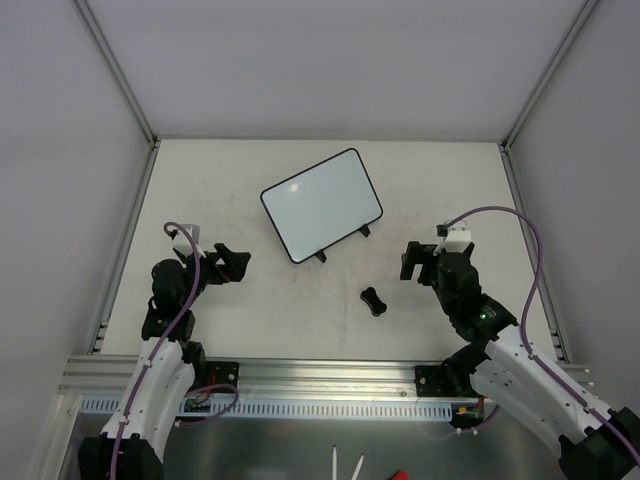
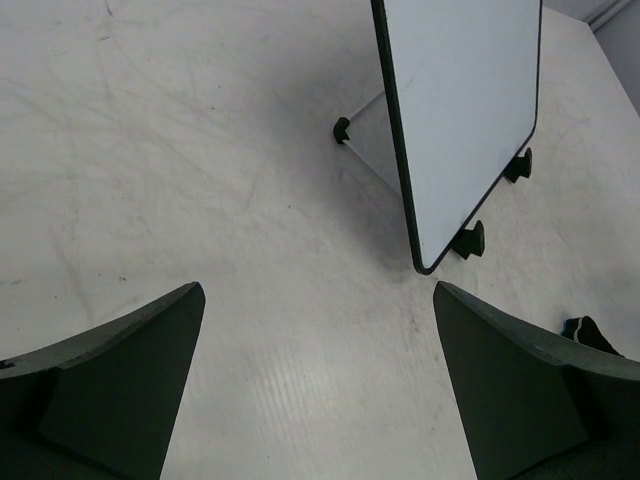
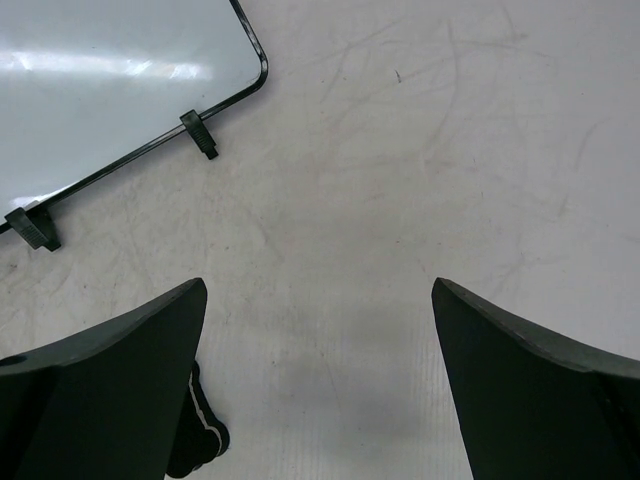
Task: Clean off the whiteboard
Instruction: Reset both arms
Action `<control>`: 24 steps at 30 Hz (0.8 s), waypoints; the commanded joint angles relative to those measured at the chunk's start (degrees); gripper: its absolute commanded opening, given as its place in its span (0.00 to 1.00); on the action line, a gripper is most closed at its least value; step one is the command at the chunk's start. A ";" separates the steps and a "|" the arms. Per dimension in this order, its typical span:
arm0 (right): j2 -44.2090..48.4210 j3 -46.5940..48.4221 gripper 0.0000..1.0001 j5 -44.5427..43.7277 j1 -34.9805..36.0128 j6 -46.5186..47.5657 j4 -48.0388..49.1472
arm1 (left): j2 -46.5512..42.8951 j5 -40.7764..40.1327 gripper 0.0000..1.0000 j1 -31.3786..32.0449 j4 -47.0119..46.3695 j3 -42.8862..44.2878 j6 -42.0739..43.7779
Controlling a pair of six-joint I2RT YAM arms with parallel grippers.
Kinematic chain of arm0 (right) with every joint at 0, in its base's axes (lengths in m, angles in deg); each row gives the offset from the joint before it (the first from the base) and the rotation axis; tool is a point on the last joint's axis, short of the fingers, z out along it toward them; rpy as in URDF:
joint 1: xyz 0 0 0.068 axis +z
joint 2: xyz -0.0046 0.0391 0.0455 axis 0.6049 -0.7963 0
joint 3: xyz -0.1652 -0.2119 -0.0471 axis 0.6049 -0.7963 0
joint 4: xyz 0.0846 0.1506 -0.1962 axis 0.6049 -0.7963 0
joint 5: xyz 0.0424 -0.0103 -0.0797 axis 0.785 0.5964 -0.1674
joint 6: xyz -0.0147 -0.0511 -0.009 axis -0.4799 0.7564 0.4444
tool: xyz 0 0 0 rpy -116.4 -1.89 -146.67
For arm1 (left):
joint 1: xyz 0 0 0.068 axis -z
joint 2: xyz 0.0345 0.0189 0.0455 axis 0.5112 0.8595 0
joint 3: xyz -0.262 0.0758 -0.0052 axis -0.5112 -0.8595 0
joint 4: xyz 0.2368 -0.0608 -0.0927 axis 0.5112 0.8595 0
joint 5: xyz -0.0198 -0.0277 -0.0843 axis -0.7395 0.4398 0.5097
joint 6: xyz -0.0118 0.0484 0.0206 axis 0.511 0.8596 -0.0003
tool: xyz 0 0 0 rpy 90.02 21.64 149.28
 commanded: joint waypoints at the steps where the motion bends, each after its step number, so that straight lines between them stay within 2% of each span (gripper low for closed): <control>1: -0.40 -0.36 0.99 -2.75 -0.16 -0.78 3.08 | 1.20 -1.52 0.99 -0.25 -0.61 1.00 -0.41; 11: -2.16 0.07 0.99 -1.53 -0.16 -0.96 3.87 | 2.61 2.79 0.99 -0.16 -2.36 0.92 0.65; 24: -3.57 0.51 0.99 -1.08 -0.16 -1.05 3.69 | 2.87 3.23 0.99 -0.25 -2.89 0.57 0.74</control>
